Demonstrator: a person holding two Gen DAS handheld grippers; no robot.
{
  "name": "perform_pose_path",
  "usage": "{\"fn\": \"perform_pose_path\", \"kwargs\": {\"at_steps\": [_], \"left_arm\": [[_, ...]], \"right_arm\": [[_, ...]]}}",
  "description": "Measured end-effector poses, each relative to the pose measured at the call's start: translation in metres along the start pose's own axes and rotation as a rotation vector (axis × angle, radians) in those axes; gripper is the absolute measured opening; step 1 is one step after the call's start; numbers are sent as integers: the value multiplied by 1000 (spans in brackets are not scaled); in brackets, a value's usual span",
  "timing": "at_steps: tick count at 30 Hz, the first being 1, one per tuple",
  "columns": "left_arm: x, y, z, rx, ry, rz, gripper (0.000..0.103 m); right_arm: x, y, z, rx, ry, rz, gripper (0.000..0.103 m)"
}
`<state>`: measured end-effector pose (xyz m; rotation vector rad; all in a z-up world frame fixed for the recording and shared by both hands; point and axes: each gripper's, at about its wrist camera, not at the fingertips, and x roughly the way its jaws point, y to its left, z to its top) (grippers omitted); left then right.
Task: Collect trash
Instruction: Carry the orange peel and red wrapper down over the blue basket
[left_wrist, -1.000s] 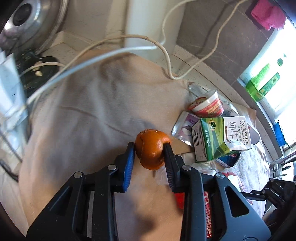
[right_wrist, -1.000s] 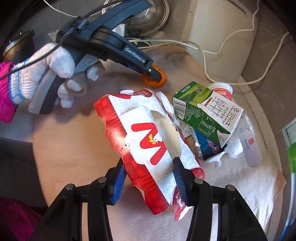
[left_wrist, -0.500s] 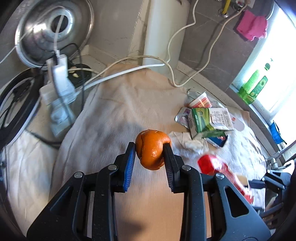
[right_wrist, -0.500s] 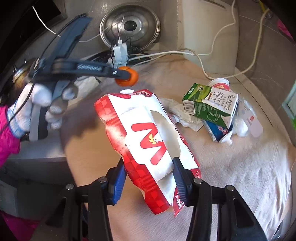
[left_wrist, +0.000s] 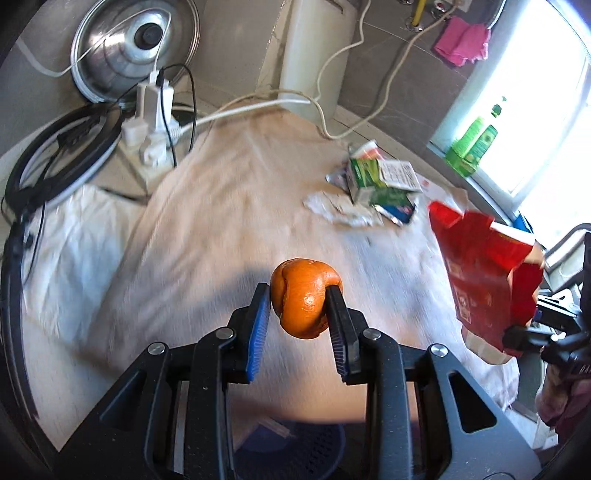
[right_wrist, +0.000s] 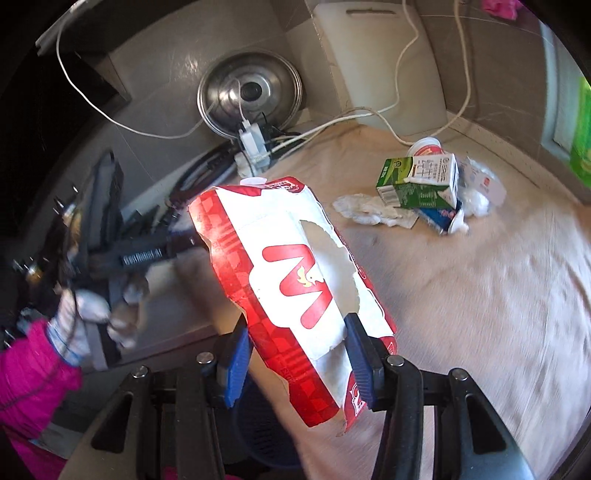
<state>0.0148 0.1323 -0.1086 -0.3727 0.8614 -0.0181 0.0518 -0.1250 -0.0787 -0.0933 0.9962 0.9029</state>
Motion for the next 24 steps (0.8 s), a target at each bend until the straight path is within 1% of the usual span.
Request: {"fn": "perform_pose_path", "kwargs": {"at_steps": [4,7,11,16,21,24], "left_arm": [[-13,-1,-30,7,14,-36,30],[-18,0,-52,20,51,-53,30],[-25,0,-80,56,88,-52,30],[-30,3,-114,67,137,-62,30],[-22,7,-143,63,202,-64,30],[-14,10,-158,60,235,-56,30]], "right_arm": [[-13,19,-22,25,-7,21,50],[-15,32,-42,70,2,44,50],[-13,44,-68,110,17,74,50],[-4,58,-99,141,61,114,50],[14,67,-122,150,116,129,50],[27,69,-132,149,143,119,50]]}}
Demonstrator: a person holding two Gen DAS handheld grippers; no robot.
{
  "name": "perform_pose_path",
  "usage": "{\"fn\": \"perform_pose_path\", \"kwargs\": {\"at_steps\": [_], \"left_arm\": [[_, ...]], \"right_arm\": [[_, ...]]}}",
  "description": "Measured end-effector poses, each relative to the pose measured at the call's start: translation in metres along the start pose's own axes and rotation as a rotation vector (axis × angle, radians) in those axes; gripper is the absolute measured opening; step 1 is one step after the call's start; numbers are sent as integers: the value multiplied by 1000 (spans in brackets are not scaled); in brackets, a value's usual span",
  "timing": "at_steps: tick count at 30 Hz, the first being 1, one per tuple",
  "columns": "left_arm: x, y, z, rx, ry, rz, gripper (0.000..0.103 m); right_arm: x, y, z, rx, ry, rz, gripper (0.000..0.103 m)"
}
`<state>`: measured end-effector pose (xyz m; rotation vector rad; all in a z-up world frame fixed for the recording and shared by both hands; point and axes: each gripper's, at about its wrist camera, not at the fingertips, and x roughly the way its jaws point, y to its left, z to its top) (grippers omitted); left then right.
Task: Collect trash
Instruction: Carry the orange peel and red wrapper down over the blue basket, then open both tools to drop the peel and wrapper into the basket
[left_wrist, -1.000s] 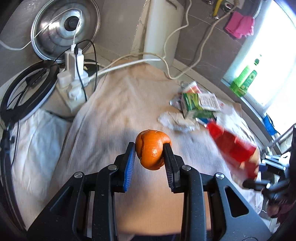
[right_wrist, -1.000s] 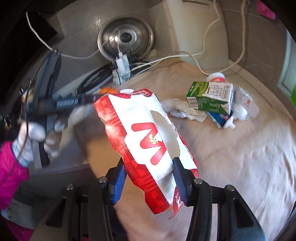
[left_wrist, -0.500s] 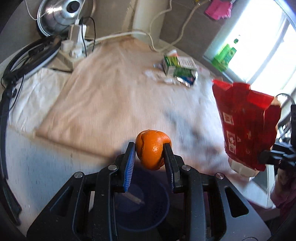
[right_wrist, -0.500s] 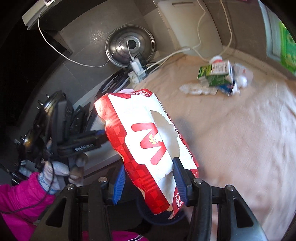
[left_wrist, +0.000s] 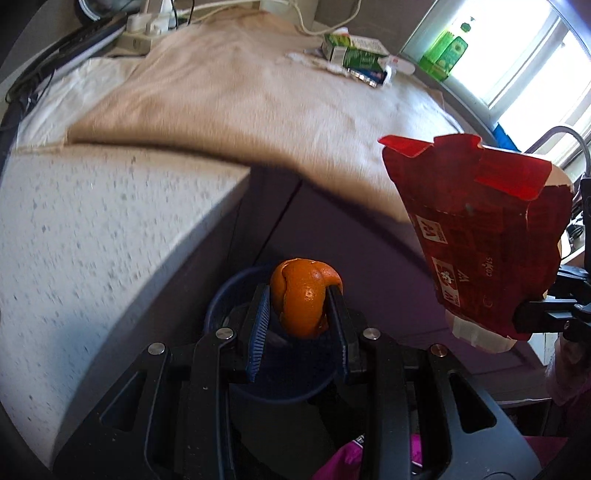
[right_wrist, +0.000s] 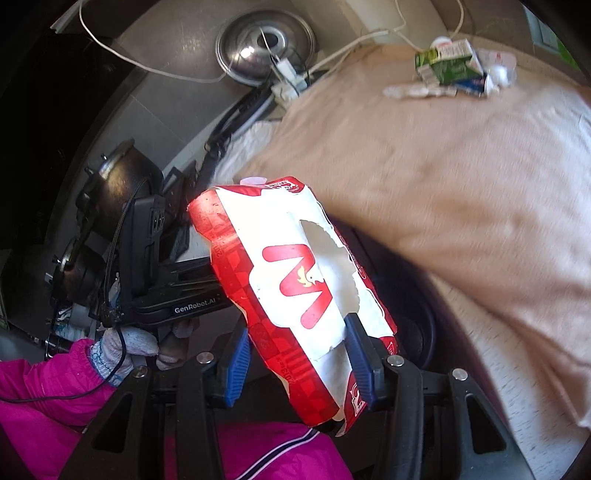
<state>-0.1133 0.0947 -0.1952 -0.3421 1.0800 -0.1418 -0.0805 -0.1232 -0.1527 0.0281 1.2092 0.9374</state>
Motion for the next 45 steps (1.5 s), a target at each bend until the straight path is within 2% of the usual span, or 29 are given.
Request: {"fn": "perform_pose_path", "kwargs": {"at_steps": [9,21,35,39,42,45], "left_arm": [[40,9,-32,-18,107,21,30],[81,13,-57,3,206,59,30],[102,18,-52,4,243,90,32],[102,13,-51,-1,246,101,38],[101,12,-51,-2,237,106,43],[101,13,-51,1,234,112,43]], "right_arm": [[49,-22,-25,41,107,-48,50],[89,-34,-33,46,179,-110,50],[111,-43,-27,57,203,-140,54],[112,-42,-23,54,201,-152,59],[111,-41,-21,54,194,-155,68],[109,-40,-20,58,190,-152,68]]}}
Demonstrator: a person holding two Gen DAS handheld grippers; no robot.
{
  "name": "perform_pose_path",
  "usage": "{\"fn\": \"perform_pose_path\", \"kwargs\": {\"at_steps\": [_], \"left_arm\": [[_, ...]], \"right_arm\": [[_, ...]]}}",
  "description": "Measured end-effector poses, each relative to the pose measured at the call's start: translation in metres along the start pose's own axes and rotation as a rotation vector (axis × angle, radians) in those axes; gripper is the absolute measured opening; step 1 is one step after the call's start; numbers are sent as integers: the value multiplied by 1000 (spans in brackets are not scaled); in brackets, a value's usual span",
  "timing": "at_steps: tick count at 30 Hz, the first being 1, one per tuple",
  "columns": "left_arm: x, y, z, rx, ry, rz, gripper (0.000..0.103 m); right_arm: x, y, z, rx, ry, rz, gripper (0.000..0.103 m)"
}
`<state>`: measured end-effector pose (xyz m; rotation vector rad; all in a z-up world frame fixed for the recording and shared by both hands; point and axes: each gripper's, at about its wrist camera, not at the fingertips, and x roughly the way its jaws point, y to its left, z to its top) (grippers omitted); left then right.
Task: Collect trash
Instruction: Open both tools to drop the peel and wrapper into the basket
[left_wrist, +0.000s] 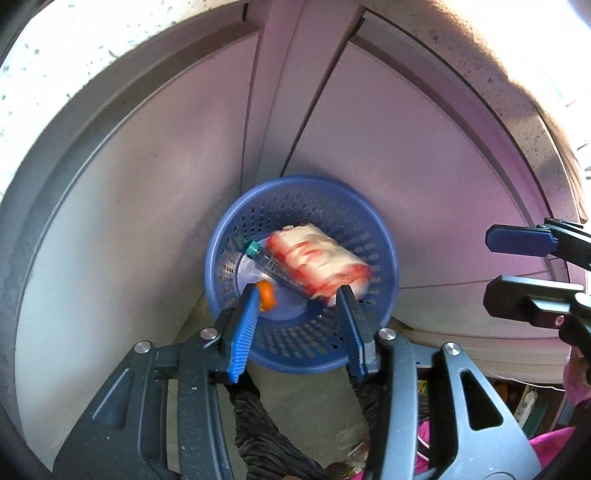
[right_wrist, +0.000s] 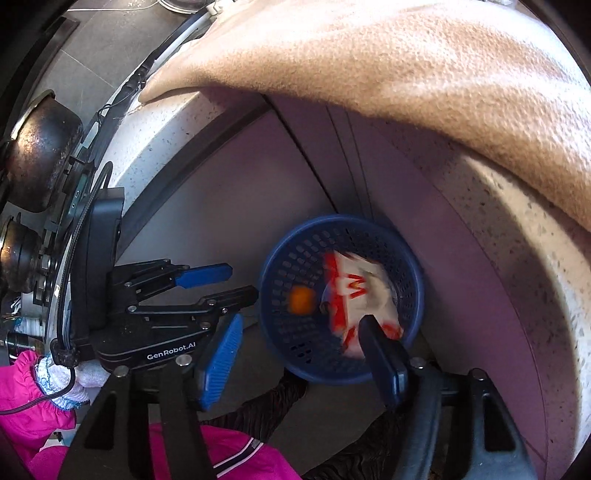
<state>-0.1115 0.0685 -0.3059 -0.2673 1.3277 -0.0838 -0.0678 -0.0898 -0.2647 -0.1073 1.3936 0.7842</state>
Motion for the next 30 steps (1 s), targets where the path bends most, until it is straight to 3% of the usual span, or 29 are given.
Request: {"fn": "perform_pose_path", "kwargs": {"at_steps": [8,17,27,30], "left_arm": [[-24,0,1,-4,-35,-4,43],[-77,-6,16,10,-144,-20,43],[-139,-13,64,12,-311,-42,44],[-149,-17,84,18,-352,-46,54]], "right_arm": [[-21,2,0,-9,-28,22,69],[-70,9,-1,-44,-95,73,74],[-141,1,18,-66,-246,65,82],[-163,-7,30,-68,-297,45,84]]}}
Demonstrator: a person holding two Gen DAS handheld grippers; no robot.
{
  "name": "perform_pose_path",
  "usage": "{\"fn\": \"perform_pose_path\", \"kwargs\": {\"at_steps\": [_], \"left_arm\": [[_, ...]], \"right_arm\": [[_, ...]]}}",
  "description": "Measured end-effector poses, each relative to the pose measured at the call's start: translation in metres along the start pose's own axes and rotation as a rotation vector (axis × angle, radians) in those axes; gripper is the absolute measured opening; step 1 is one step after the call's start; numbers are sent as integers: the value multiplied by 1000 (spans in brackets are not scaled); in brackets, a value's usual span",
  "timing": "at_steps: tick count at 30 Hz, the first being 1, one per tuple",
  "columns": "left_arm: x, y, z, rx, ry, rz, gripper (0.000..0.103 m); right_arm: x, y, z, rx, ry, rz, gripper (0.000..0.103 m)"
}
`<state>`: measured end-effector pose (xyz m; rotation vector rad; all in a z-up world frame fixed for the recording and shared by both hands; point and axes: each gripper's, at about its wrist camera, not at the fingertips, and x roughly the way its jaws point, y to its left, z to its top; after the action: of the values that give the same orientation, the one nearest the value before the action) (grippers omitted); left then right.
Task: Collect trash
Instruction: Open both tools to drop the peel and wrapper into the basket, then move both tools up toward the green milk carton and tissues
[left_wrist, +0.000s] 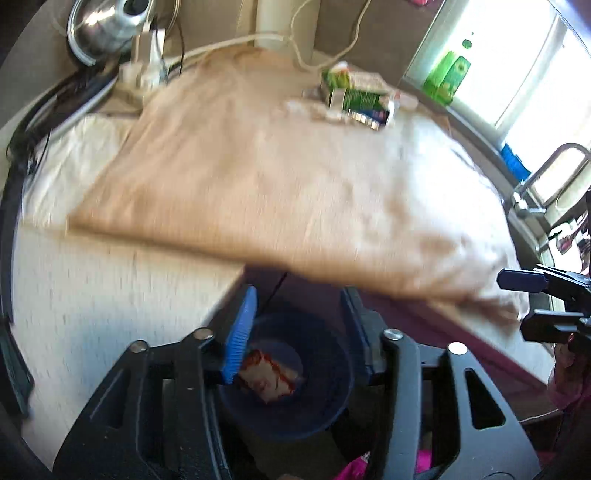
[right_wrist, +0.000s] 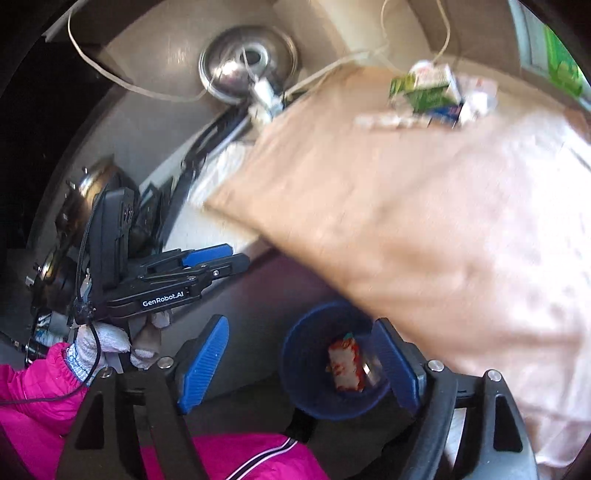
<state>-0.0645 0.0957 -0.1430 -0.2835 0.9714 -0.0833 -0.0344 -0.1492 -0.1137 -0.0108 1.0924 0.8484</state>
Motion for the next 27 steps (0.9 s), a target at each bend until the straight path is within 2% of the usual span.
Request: {"fn": "perform_pose_path", "kwargs": {"at_steps": [5,9,12,20,27], "left_arm": [[12,-7,34,13,-44,3,55],[23,-10,57,20,-63,-8,65],[35,-16,79,41,-69,-2,65],[75,-34,136,63,-63,-11,65],[121,-43,178,89,-28,9,65]], "right_arm": [[-21,-21,34,5,-76,-45,86],[-32,-44,62,10,-116,-80,86],[-40,-57,83,-2,-145,-108,86],[-40,-87,149,-87,-167,-159,88],[-24,-108,209,-187,-158,-177,98]]}}
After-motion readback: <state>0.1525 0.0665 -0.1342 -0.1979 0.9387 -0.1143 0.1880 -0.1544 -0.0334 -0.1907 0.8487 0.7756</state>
